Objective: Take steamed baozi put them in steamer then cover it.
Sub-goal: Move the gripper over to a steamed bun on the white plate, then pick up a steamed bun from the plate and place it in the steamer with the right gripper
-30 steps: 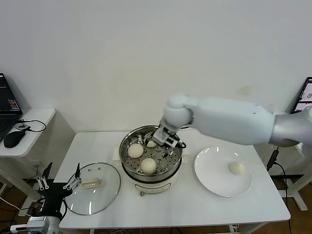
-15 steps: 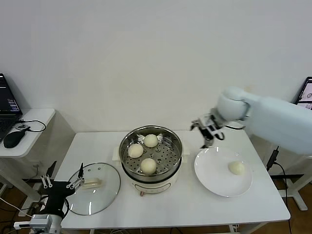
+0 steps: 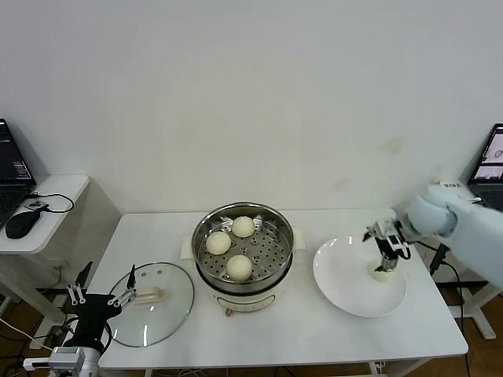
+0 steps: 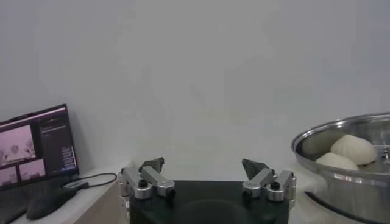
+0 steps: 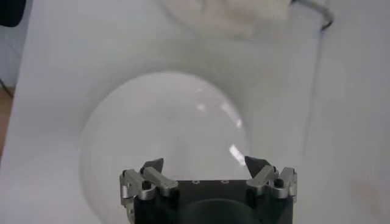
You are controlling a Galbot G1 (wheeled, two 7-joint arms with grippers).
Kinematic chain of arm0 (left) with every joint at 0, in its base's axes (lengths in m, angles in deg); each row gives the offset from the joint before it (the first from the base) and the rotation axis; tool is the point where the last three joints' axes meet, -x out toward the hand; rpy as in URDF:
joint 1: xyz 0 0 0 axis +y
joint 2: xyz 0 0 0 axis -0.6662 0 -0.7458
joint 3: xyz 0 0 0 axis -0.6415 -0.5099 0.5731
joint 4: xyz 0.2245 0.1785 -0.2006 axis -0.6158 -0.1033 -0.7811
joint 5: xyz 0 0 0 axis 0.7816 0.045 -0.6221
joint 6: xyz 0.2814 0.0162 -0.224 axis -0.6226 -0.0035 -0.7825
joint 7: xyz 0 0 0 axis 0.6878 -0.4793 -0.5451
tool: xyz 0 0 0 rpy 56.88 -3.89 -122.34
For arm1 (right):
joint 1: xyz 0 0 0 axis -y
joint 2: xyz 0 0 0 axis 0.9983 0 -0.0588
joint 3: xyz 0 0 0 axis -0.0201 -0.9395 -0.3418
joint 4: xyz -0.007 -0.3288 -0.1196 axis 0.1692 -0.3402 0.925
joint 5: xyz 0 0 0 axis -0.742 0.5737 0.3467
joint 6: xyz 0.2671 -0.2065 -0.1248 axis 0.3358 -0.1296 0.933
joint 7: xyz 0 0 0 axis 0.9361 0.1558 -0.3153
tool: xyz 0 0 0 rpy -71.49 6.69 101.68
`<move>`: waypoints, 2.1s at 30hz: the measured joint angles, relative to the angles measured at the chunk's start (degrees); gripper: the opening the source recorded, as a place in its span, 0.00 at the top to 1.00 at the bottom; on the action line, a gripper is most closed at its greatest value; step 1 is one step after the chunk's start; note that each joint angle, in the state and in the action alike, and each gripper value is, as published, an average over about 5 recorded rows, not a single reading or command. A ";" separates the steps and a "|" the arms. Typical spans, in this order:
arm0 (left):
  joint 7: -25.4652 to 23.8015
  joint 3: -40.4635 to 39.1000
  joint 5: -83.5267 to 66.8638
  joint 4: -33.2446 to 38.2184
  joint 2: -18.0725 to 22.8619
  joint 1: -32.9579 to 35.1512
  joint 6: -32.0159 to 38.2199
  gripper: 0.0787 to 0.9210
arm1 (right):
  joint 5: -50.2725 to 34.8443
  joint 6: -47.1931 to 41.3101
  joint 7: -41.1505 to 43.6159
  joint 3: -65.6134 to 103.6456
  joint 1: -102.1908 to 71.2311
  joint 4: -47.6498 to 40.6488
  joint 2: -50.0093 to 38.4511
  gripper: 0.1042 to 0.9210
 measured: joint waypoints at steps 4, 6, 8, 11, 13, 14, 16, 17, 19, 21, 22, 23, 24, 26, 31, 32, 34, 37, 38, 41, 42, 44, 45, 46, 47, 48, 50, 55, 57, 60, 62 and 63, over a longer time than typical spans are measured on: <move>-0.01 0.08 0.11 0.17 0.27 0.40 0.00 0.12 | 2.95 0.92 -0.02 4.69 -5.12 -2.63 0.42 0.12; -0.01 0.21 0.14 0.23 0.36 0.58 0.01 0.12 | 4.33 1.43 -0.08 6.73 -7.24 -4.21 0.97 0.12; -0.01 0.35 0.19 0.25 0.41 0.74 0.01 0.12 | 5.59 1.94 -0.20 8.56 -9.02 -5.85 1.70 0.12; -0.01 0.54 0.26 0.35 0.47 0.93 0.01 0.12 | 7.33 2.64 -0.46 10.89 -10.98 -8.37 3.00 0.12; -0.01 0.63 0.27 0.44 0.53 1.01 0.01 0.12 | 8.41 3.05 -0.62 12.06 -11.86 -10.05 3.94 0.12; -0.01 0.65 0.28 0.48 0.56 1.04 0.01 0.12 | 8.93 3.23 -0.70 12.52 -12.21 -10.86 4.41 0.12; -0.01 0.67 0.32 0.52 0.64 1.06 0.02 0.12 | 9.93 3.51 -0.89 13.30 -12.84 -12.44 5.37 0.12; -0.01 0.67 0.36 0.52 0.69 1.05 0.02 0.12 | 10.38 3.59 -0.99 13.65 -13.12 -13.18 5.85 0.12; -0.01 0.64 0.44 0.56 0.79 1.01 0.04 0.12 | 11.18 3.69 -1.22 14.27 -13.67 -14.56 6.77 0.12; -0.01 0.59 0.51 0.69 0.86 1.01 0.05 0.12 | 11.86 3.77 -1.47 14.73 -14.10 -15.78 7.63 0.12; -0.02 0.56 0.54 0.79 0.87 1.03 0.06 0.12 | 12.15 3.85 -1.62 14.90 -14.27 -16.33 8.02 0.12; -0.02 0.54 0.55 0.89 0.87 1.03 0.06 0.12 | 12.41 3.94 -1.77 15.07 -14.40 -16.84 8.39 0.12; -0.02 0.52 0.57 0.99 0.87 1.02 0.07 0.12 | 12.63 4.03 -1.93 15.26 -14.52 -17.35 8.76 0.12; -0.02 0.50 0.59 1.11 0.87 0.94 0.07 0.12 | 12.97 4.15 -2.21 15.67 -14.73 -18.27 9.47 0.12; -0.02 0.41 0.66 1.06 0.82 0.78 0.07 0.12 | 13.42 4.01 -2.41 16.37 -15.06 -19.74 10.80 0.15; -0.02 0.40 0.67 1.02 0.81 0.77 0.08 0.12 | 13.46 3.95 -2.38 16.42 -15.12 -19.90 10.93 0.17; -0.02 0.41 0.68 0.96 0.78 0.77 0.09 0.12 | 13.54 3.81 -2.27 16.49 -15.23 -20.26 11.13 0.21; -0.02 0.43 0.66 0.95 0.76 0.76 0.10 0.12 | 13.67 3.69 -2.01 16.62 -15.35 -20.73 11.34 0.26; -0.01 0.44 0.66 0.95 0.76 0.76 0.11 0.12 | 13.68 3.68 -1.91 16.67 -15.36 -20.82 11.40 0.28; -0.01 0.46 0.65 0.97 0.81 0.75 0.13 0.12 | 13.58 3.63 -1.60 16.74 -15.35 -20.94 11.50 0.32; 0.00 0.47 0.64 0.98 0.82 0.75 0.14 0.12 | 13.50 3.60 -1.51 16.72 -15.31 -20.94 11.50 0.33; 0.01 0.51 0.63 1.05 0.84 0.79 0.15 0.12 | 13.28 3.47 -1.34 16.62 -15.14 -20.88 11.46 0.35; 0.01 0.54 0.62 1.11 0.85 0.81 0.16 0.12 | 13.14 3.38 -1.24 16.53 -15.00 -20.78 11.40 0.36; 0.02 0.57 0.62 1.18 0.86 0.82 0.16 0.12 | 12.97 3.27 -1.15 16.41 -14.82 -20.64 11.30 0.36; 0.02 0.61 0.60 1.24 0.87 0.83 0.17 0.12 | 12.78 3.13 -1.04 16.25 -14.60 -20.42 11.15 0.37; 0.02 0.64 0.59 1.29 0.88 0.83 0.17 0.12 | 12.53 2.98 -0.94 16.04 -14.33 -20.14 10.96 0.37; 0.03 0.69 0.56 1.34 0.90 0.79 0.18 0.12 | 11.86 2.61 -0.70 15.46 -13.55 -19.35 10.40 0.38; 0.05 0.71 0.51 1.36 0.91 0.51 0.19 0.12 | 9.01 1.46 -0.11 12.74 -9.97 -16.45 8.28 0.38; 0.04 0.63 0.51 1.38 0.90 0.35 0.19 0.12 | 7.30 0.75 0.06 11.09 -7.61 -14.96 7.21 0.38; 0.04 0.45 0.50 1.34 0.88 0.08 0.18 0.12 | 4.04 -0.64 0.14 8.14 -3.18 -12.39 5.79 0.37; 0.04 0.35 0.48 1.27 0.80 -0.06 0.18 0.12 | 1.50 -1.72 0.06 5.83 0.23 -10.53 5.23 0.37; 0.04 0.31 0.46 1.24 0.74 -0.10 0.18 0.12 | 0.20 -2.28 -0.02 4.58 2.02 -9.59 5.07 0.37</move>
